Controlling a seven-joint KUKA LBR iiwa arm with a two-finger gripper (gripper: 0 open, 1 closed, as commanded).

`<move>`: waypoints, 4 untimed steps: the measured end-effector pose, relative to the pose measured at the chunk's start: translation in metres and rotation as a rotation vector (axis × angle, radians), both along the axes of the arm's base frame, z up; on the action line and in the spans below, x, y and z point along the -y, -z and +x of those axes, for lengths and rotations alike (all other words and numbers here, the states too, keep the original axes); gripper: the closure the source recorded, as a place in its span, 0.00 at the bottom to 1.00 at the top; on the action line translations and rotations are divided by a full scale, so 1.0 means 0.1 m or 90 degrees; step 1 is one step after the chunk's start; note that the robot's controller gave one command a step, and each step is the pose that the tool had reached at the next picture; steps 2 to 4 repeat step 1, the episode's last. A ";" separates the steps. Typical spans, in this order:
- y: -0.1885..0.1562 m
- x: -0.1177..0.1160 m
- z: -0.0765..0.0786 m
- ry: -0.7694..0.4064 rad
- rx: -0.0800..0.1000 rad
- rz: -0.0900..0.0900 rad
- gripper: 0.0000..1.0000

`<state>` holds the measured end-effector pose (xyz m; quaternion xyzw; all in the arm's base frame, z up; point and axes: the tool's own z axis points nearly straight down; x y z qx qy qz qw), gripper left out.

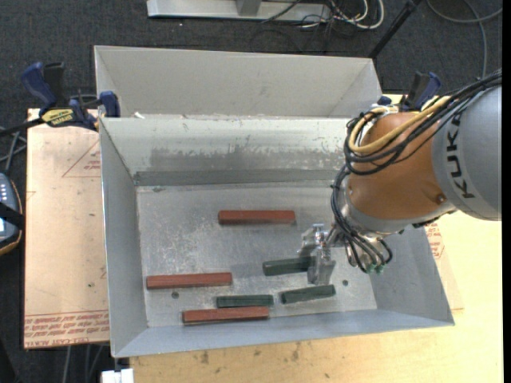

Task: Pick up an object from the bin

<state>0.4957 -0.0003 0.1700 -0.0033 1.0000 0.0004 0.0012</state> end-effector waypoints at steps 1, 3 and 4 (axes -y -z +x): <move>-0.45 -0.01 0.01 -0.017 -0.003 0.000 1.00; -0.45 -0.01 0.01 -0.017 -0.003 0.000 1.00; -0.45 -0.01 0.01 -0.017 -0.003 0.000 1.00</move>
Offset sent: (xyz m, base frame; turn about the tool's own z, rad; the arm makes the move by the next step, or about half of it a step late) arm 0.0010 0.0075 0.0969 -0.0200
